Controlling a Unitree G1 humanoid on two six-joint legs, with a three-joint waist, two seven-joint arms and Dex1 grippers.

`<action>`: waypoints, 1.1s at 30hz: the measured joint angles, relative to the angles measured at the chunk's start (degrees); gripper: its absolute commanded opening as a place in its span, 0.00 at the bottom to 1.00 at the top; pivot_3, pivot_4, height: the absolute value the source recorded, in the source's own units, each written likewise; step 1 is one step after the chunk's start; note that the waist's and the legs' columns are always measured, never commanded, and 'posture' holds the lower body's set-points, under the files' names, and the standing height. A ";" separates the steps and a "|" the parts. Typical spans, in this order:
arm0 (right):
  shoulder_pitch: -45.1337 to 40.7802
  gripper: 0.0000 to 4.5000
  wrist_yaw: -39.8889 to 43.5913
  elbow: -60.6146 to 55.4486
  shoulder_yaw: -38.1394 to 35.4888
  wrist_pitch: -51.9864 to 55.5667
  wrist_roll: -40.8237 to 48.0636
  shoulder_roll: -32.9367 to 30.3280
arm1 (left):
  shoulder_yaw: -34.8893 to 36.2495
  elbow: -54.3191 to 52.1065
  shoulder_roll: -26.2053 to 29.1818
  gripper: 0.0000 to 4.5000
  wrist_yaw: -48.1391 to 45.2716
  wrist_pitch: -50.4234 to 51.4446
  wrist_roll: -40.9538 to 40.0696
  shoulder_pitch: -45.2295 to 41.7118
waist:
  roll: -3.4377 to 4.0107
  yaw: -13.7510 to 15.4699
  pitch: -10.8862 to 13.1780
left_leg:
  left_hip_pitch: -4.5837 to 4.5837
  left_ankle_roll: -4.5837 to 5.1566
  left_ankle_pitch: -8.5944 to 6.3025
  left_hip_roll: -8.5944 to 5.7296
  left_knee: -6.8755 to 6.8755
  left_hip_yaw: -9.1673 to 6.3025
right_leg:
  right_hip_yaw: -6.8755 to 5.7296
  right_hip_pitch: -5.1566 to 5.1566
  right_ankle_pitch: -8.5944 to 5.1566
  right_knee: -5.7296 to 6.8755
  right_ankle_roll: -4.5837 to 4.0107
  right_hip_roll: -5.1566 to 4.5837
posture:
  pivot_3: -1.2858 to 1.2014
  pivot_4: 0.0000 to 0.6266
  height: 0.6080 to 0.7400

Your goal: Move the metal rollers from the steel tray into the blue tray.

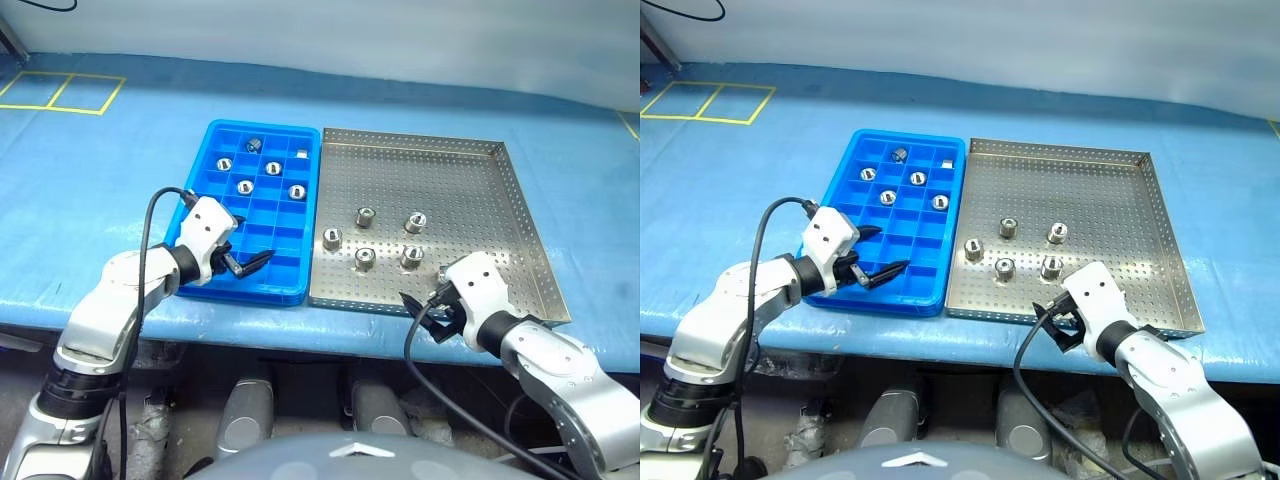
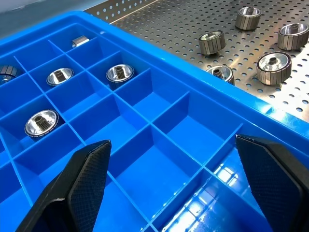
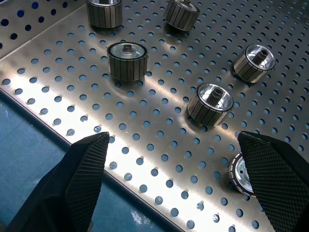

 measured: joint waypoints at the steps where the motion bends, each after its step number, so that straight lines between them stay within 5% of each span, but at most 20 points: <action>1: 0.00 1.00 0.00 0.00 0.03 0.00 -0.02 0.00 | 0.00 0.00 0.00 1.00 0.00 -0.01 0.00 0.00 | 0.00 0.00 0.00 | 0.00 0.00 0.00 0.00 0.00 0.00 | 0.00 0.00 0.00 0.00 0.00 0.00 | 0.51 0.24 1.00; 16: -0.21 1.00 -0.23 -0.04 0.29 0.44 -0.06 1.03 | -0.13 0.27 -0.82 1.00 -0.36 -0.10 -0.10 -0.94 | 0.00 0.04 0.00 | 0.00 0.00 0.00 0.00 0.02 -0.02 | -0.02 0.01 0.00 0.01 0.00 0.01 | 0.51 0.24 1.00; 24: -2.61 1.00 -1.97 -0.45 0.89 1.91 -0.08 3.83 | -5.05 11.98 -4.07 1.00 -5.96 -0.37 0.19 -22.24 | -0.02 0.06 0.00 | -0.05 0.03 0.02 -0.11 0.19 -0.06 | -0.02 0.11 0.05 0.00 0.09 -0.01 | 0.51 0.24 1.00; 33: -3.86 1.00 -4.11 -1.52 2.74 2.89 -0.17 6.64 | -18.21 45.84 -16.72 1.00 -18.11 -10.17 7.71 -46.86 | 0.01 -1.18 0.01 | -0.11 0.13 0.00 -0.17 0.10 -0.10 | 0.05 0.04 0.02 0.00 0.18 0.04 | 0.47 0.24 1.00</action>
